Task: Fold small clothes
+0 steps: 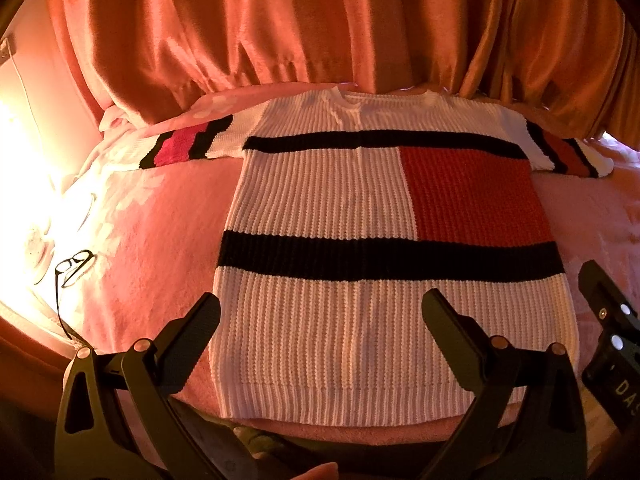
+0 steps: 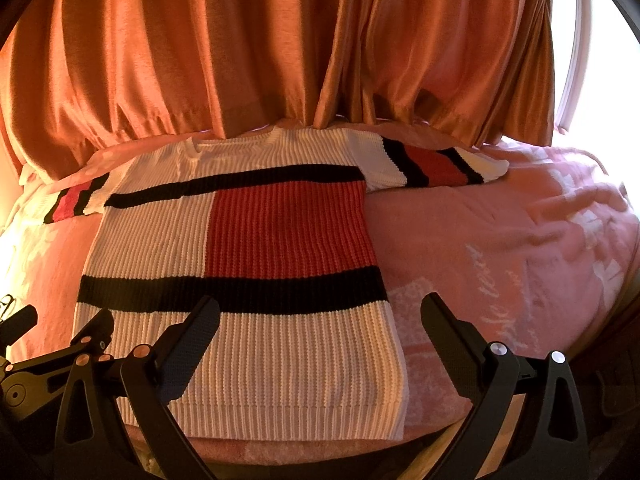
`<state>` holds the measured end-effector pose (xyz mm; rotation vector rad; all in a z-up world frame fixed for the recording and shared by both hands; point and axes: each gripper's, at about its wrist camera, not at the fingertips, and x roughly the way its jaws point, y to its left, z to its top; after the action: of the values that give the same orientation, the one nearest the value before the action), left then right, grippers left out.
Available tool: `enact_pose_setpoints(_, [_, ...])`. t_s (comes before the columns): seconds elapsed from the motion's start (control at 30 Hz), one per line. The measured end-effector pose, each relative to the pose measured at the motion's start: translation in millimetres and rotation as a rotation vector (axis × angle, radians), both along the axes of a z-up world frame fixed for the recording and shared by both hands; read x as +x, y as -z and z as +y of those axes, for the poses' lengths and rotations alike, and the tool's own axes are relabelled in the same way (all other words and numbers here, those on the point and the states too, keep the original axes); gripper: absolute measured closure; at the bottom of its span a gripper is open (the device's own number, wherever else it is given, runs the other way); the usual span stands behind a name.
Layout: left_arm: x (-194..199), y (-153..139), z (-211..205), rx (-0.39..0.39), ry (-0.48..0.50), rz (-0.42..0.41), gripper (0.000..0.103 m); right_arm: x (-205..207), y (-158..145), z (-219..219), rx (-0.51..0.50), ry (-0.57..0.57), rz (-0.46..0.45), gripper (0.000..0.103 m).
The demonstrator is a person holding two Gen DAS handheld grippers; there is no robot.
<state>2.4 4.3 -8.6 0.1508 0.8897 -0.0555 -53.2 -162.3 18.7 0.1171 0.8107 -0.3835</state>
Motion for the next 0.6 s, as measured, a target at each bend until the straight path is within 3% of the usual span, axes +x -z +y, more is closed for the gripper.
enact_pose_setpoints(0.6, [0.2,2.3,1.8,-0.002,0.011,0.008,0.005,2.8,-1.1,-0.3,-0.005,-0.001,0.0,0.005])
